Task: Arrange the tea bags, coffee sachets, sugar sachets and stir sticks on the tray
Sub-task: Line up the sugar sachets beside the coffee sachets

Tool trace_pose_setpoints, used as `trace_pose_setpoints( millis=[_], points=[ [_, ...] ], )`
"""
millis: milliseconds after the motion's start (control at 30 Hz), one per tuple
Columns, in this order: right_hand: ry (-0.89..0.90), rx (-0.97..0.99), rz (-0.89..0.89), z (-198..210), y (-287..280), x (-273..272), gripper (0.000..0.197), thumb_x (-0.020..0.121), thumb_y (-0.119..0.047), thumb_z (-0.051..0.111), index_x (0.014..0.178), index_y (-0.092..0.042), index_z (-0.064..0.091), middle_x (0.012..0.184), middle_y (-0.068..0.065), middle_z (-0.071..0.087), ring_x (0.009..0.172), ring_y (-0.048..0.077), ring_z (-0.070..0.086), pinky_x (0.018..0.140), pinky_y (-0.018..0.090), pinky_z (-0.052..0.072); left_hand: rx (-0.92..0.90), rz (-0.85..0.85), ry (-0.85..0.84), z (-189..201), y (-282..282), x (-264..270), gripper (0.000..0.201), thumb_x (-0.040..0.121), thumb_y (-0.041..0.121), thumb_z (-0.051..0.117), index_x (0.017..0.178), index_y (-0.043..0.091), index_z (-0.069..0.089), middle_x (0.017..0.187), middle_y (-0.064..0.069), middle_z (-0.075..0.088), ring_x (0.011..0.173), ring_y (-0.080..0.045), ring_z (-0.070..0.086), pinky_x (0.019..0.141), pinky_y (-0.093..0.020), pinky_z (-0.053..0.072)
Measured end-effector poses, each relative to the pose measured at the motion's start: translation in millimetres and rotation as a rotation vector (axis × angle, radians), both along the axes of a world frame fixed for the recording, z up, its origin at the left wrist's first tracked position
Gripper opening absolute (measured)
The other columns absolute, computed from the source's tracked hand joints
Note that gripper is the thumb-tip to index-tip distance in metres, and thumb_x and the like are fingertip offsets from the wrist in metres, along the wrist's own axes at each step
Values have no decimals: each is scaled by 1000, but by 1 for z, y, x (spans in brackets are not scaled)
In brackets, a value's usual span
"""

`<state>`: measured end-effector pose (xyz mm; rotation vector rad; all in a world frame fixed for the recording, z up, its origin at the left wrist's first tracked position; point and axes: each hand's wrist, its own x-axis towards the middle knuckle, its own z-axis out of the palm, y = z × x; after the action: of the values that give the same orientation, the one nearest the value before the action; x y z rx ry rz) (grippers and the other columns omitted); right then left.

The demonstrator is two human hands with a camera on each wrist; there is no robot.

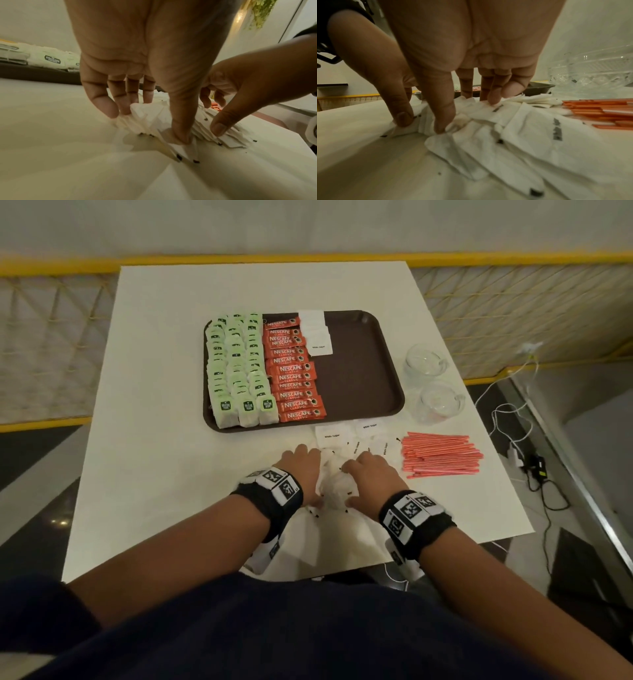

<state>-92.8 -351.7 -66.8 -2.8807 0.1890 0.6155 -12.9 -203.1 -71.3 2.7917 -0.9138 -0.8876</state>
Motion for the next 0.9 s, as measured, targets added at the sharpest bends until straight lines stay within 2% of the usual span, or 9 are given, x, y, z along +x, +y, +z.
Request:
trace_pose_setpoints(
  millis=[133,300,400,467,600,667,733,800,900],
  points=[
    [-88,-67,13,1,3,-1,43,80,-38,72,118,-27,54,121,-1,52,111,23,45,92,38,43,-41,48,40,0,2,-3,74,71,38,83,127,13,43,121,-10,50,105,-30,59,86,-40,51],
    [-168,-40,-4,9,0,2,21,86,-44,65,101,-30,62,110,-7,60,107,21,45,89,37,39,-114,102,61,0,7,-1,48,83,32,72,120,11,50,115,-9,58,102,-28,60,77,-32,44],
    [-149,8,-34,13,-3,6,22,88,-47,62,102,-30,63,102,-4,63,105,21,47,89,38,35,-152,148,97,3,13,6,33,86,30,66,114,12,59,111,-6,63,101,-26,60,76,-29,42],
    [-135,48,-57,15,-4,9,19,90,-43,60,103,-29,61,101,1,63,103,23,50,91,38,35,-176,169,109,5,19,11,31,86,31,68,112,14,63,109,-3,63,101,-24,59,78,-29,43],
    [-170,219,-137,24,-4,17,12,92,-33,60,98,-23,59,94,1,64,93,22,56,87,37,44,-305,268,146,10,34,21,24,89,34,66,94,12,60,95,-3,60,89,-23,55,74,-30,39],
    [-199,344,-190,33,-3,24,12,92,-29,62,98,-20,57,90,-1,63,86,20,58,76,33,47,-418,346,178,15,40,27,27,91,31,63,104,8,64,103,-6,64,96,-24,58,79,-32,42],
    [-221,463,-219,44,-1,32,11,92,-27,62,97,-21,55,85,-6,60,79,14,58,66,26,42,-564,444,247,26,45,33,23,95,25,57,114,12,59,113,-1,61,103,-21,57,88,-34,46],
    [-239,550,-192,55,3,41,10,92,-27,64,96,-25,55,86,-8,59,78,11,58,64,22,42,-733,623,418,38,47,37,21,98,19,50,119,17,51,119,-1,58,106,-22,58,90,-39,53],
    [-268,653,-133,71,11,57,11,91,-25,66,92,-30,56,87,-12,59,77,4,58,66,19,43,-934,798,634,53,49,42,29,98,14,42,125,21,51,122,-8,59,108,-29,62,82,-44,59]
  ],
)
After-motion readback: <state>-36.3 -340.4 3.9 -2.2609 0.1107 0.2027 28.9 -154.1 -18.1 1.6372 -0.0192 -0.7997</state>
